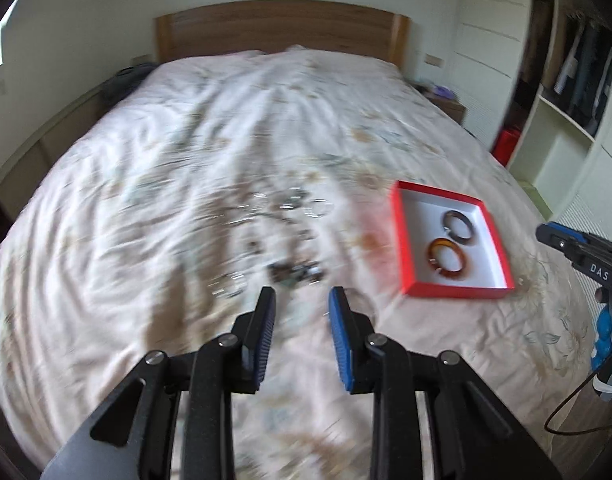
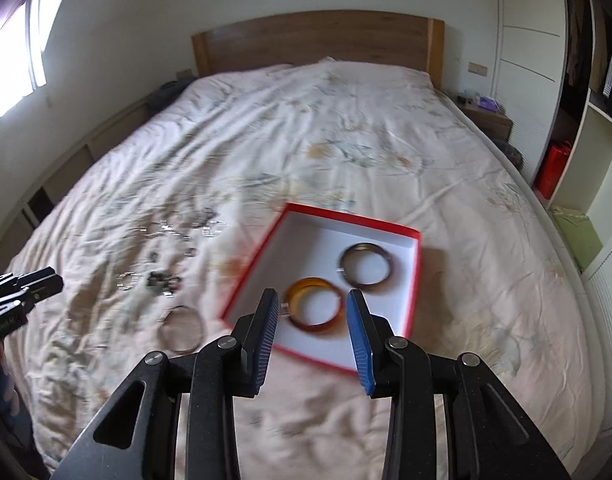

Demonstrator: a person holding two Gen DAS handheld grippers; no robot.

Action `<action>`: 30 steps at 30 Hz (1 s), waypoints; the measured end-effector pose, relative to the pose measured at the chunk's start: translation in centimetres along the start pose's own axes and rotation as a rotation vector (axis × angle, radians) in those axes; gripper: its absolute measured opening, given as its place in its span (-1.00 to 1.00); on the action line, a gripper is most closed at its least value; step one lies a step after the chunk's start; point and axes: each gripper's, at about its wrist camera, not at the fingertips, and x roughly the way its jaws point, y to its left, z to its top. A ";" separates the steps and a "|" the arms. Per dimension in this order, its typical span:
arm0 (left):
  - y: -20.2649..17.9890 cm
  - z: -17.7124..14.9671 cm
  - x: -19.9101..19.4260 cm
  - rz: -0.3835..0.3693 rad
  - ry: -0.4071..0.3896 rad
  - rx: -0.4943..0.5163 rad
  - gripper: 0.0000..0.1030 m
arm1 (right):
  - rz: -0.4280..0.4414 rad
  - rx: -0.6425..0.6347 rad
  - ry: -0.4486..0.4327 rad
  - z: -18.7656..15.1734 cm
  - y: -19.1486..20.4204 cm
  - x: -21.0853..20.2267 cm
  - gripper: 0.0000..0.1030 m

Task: Organize jewelry
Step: 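Move both tools toward the large silver bangle and twisted silver hoop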

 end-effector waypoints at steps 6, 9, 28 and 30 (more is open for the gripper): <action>5.0 -2.8 -4.5 0.026 -0.029 -0.070 -0.49 | 0.052 -0.026 -0.023 -1.4 4.2 -2.4 -0.31; 5.9 -3.7 -5.3 0.033 -0.040 -0.085 -0.49 | 0.073 -0.043 -0.020 -2.1 6.0 -3.0 -0.31; 8.9 -6.9 0.8 0.015 0.052 -0.130 -0.49 | 0.175 -0.088 0.110 -4.9 12.4 3.7 -0.33; 9.1 -7.0 1.7 0.012 0.064 -0.133 -0.49 | 0.183 -0.093 0.133 -5.0 12.9 5.0 -0.33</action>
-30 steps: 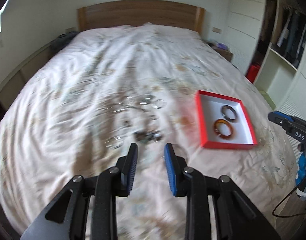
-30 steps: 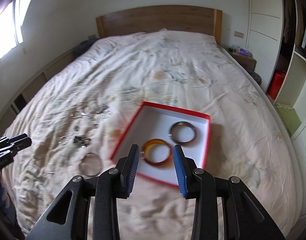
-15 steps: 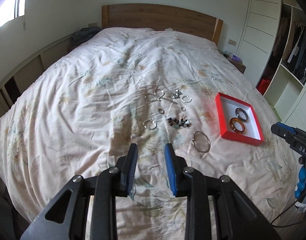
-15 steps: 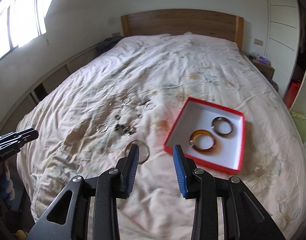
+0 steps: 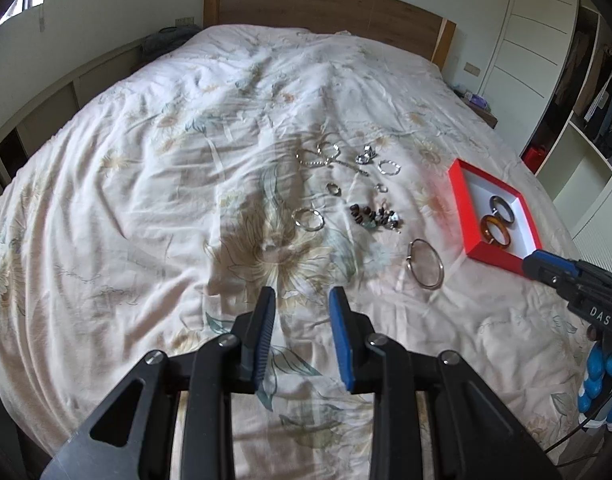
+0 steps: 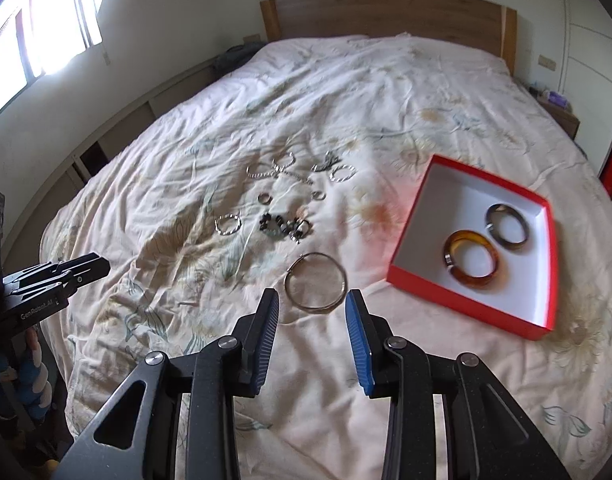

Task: Organize jewelry
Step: 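Move both tools toward the large silver bangle and twisted silver hoop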

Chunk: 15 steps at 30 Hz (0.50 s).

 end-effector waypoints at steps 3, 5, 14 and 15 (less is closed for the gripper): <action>0.5 0.2 2.0 -0.005 0.026 -0.016 -0.49 | 0.016 0.000 0.038 0.2 0.2 2.4 -0.33; 0.9 0.4 3.2 -0.004 0.039 -0.026 -0.49 | 0.029 0.001 0.064 0.4 0.1 4.1 -0.34; 2.1 2.6 8.7 -0.002 0.089 -0.069 -0.49 | 0.116 0.020 0.160 1.4 0.2 11.4 -0.40; 2.1 2.8 9.2 -0.002 0.093 -0.068 -0.49 | 0.126 0.022 0.167 1.5 0.2 12.0 -0.41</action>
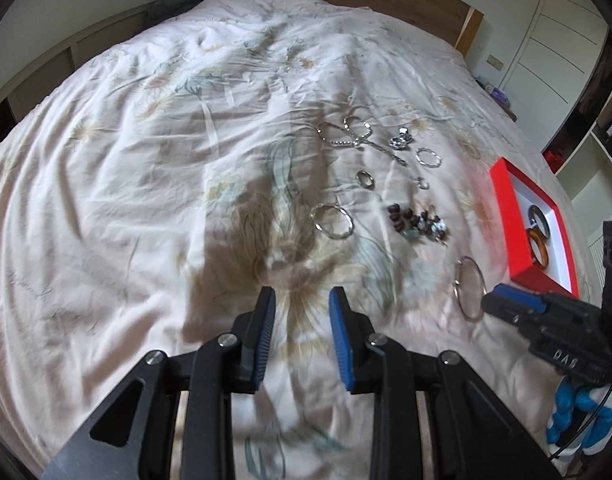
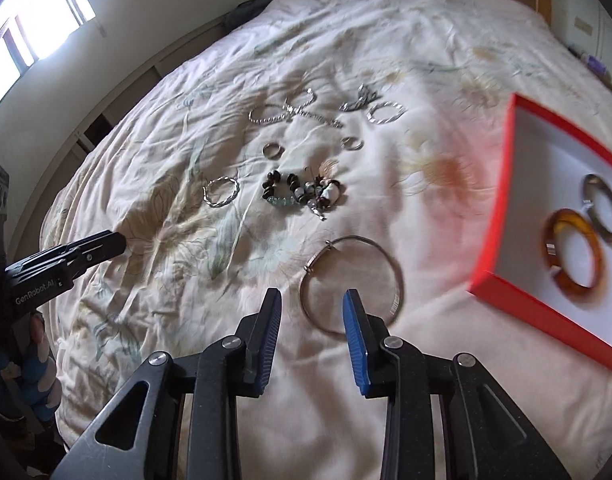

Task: Organize jewelry
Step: 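Move both tools toward the large silver bangle and twisted silver hoop, then grasp the large silver bangle with the right tool while the left tool grasps the twisted silver hoop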

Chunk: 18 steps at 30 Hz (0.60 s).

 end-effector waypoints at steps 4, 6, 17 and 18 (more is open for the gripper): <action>-0.2 1.2 2.4 -0.007 0.023 -0.004 -0.49 | 0.035 0.008 0.024 0.6 -0.3 2.1 -0.43; -0.3 1.6 3.1 -0.011 0.027 -0.010 -0.49 | 0.051 0.015 0.039 0.8 -0.5 3.2 -0.43; -1.0 4.3 7.1 -0.024 0.040 -0.047 -0.49 | 0.121 0.053 0.033 1.4 -1.8 4.9 -0.47; -1.1 4.4 7.4 -0.022 0.042 -0.048 -0.49 | 0.125 0.057 0.032 1.5 -1.9 5.1 -0.48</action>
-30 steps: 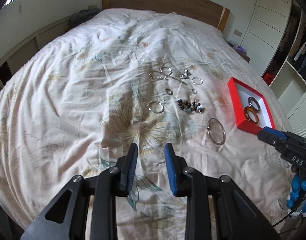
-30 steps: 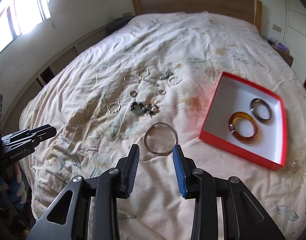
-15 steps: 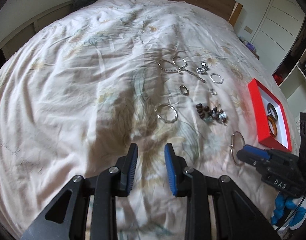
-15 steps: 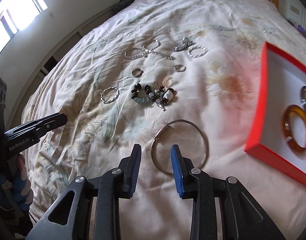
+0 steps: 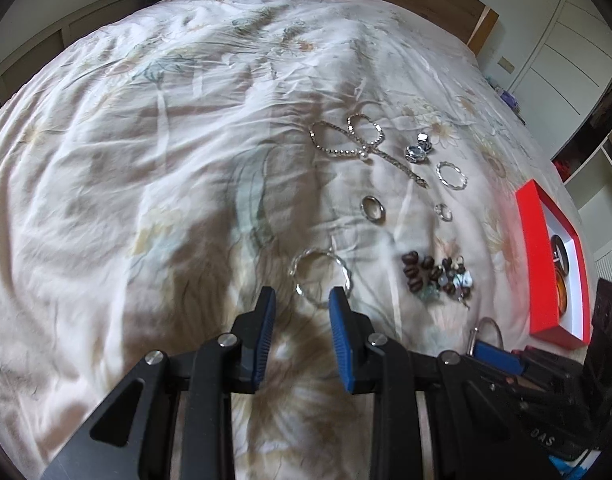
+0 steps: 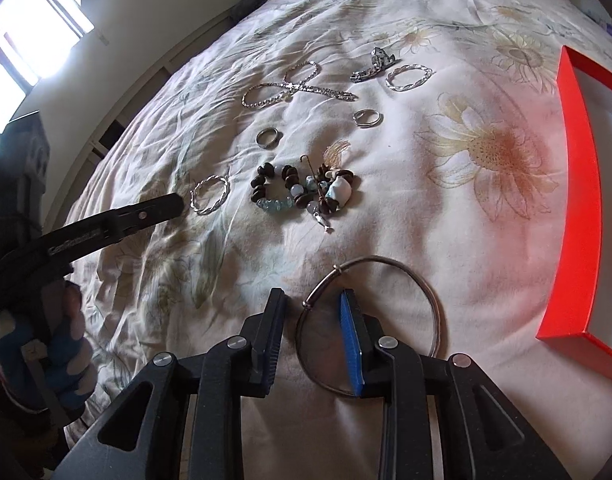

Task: Organize jewelry
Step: 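Grasp the large silver bangle with the right tool while the left tool grasps the twisted silver hoop, then carry both silver pieces into the red box and open both tools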

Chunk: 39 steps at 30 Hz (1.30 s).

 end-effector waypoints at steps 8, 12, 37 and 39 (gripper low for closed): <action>-0.3 0.5 2.5 0.024 0.027 -0.011 -0.49 | 0.036 0.026 -0.006 0.0 -0.7 0.3 -0.51; -0.2 0.7 3.5 0.041 0.041 -0.018 -0.49 | 0.051 0.035 -0.007 0.0 -1.0 0.6 -0.51; 0.3 -1.1 0.4 0.072 -0.016 -0.032 -0.91 | 0.118 0.089 -0.054 -1.9 -0.1 -2.6 -0.88; 0.2 -1.4 -0.4 0.073 -0.019 -0.027 -0.91 | 0.138 0.091 -0.060 -2.4 0.5 -3.4 -0.88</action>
